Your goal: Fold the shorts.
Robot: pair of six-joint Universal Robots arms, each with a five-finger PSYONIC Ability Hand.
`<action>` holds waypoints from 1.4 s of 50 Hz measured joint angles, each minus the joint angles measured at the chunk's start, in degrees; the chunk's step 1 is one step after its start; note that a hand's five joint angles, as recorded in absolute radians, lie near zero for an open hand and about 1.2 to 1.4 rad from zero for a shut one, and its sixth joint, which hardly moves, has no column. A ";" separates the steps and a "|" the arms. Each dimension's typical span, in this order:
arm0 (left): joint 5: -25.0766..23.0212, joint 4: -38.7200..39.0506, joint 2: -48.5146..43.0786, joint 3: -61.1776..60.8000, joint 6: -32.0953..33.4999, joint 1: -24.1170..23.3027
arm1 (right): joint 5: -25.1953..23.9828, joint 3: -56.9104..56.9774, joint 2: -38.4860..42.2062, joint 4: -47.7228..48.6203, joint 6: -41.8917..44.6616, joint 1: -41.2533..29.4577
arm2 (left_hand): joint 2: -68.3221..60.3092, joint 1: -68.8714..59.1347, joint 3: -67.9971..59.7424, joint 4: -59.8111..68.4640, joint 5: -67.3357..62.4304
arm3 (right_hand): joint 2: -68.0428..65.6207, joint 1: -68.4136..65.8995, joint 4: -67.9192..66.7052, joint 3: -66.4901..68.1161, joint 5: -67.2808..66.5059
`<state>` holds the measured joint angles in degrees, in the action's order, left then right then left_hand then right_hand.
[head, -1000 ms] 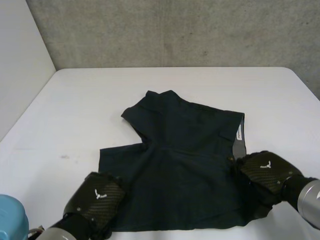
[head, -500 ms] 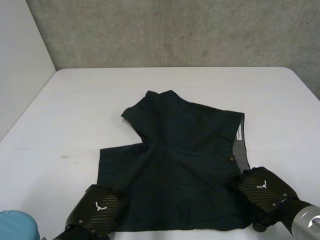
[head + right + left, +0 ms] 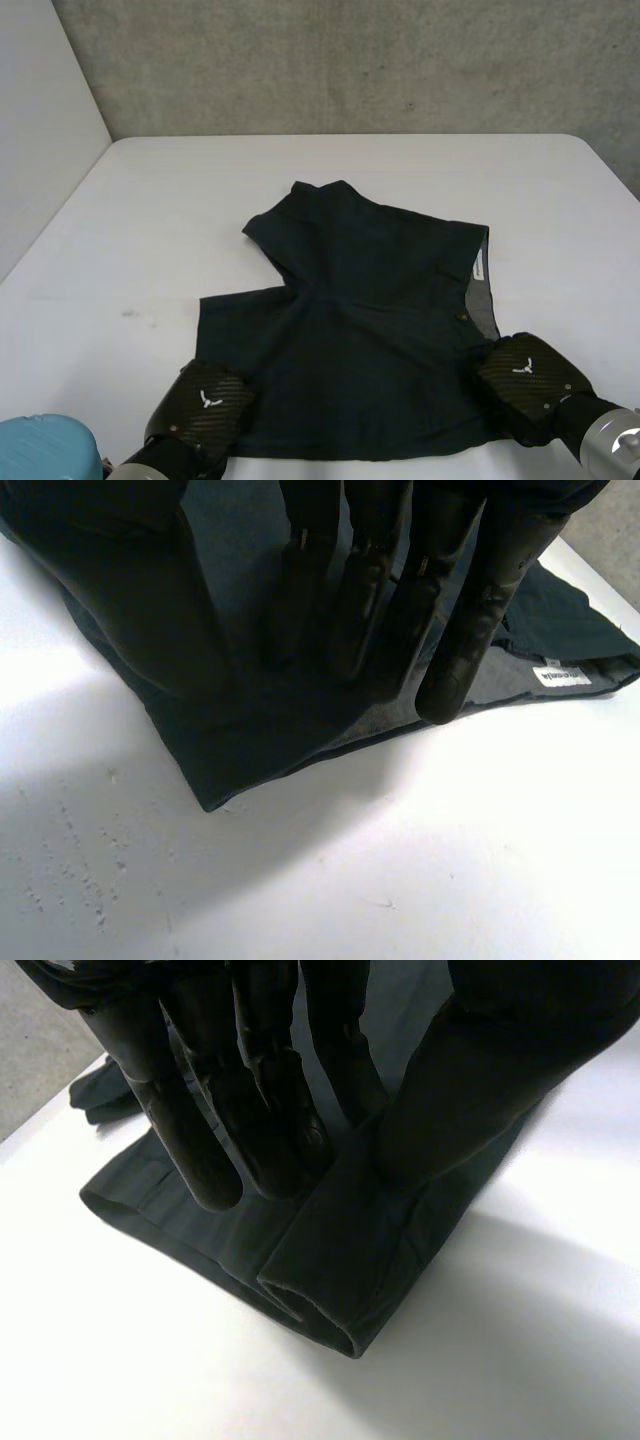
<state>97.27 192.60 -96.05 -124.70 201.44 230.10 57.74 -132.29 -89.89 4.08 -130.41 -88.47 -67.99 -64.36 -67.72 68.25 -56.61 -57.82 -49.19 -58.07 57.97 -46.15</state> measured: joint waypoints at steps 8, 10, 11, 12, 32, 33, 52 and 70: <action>0.02 -0.09 0.27 2.09 0.43 0.48 | 0.18 0.44 -0.10 -2.09 -0.38 0.19 | -0.25 0.00 -0.28 0.39 0.00 | 21.47 16.29 22.23 -22.12 19.44; 0.01 -0.11 0.27 2.71 0.45 0.83 | 0.12 0.51 -0.10 -2.96 -0.41 0.21 | -0.25 0.00 -0.28 0.39 0.00 | 22.14 17.51 23.47 -23.42 21.01; 0.00 -0.11 0.27 3.05 0.45 1.11 | 0.06 0.53 -0.09 -3.33 -0.38 0.21 | -0.25 0.00 -0.28 0.39 0.00 | 22.14 17.68 23.47 -23.45 21.12; -0.01 -0.12 0.27 3.31 0.45 1.35 | 0.01 0.52 -0.08 -3.54 -0.35 0.22 | -0.25 -0.01 -0.28 0.40 0.00 | 22.14 17.67 23.47 -23.44 21.12; -0.30 -0.38 0.24 7.71 -0.49 4.73 | -0.20 -0.15 2.75 2.08 -0.86 -0.36 | -0.25 -0.01 -0.28 0.43 0.00 | 20.09 16.13 21.65 -21.40 19.34; -0.31 -0.36 0.24 7.79 -0.54 4.83 | -0.23 -0.17 2.93 2.14 -0.91 -0.33 | -0.25 -0.01 -0.28 0.43 0.00 | 14.80 12.07 15.61 -15.39 13.88; -0.51 -7.15 1.11 7.51 1.10 4.69 | 0.82 6.35 -2.83 -12.19 -3.47 0.04 | -0.25 -0.01 -0.28 0.43 0.00 | -9.22 -2.25 -10.15 9.66 -9.70; -0.38 -23.08 6.21 9.96 3.54 0.83 | 0.96 16.17 -6.61 -39.16 12.08 4.54 | -0.46 0.00 -0.55 0.45 -0.39 | -9.22 -3.04 -10.16 9.66 -10.12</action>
<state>96.89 169.52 -89.83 -114.75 204.98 230.93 58.70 -116.12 -96.50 -35.08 -118.33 -83.93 -68.45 -64.37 -68.27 68.70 -57.01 -67.04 -52.23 -68.24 67.63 -56.27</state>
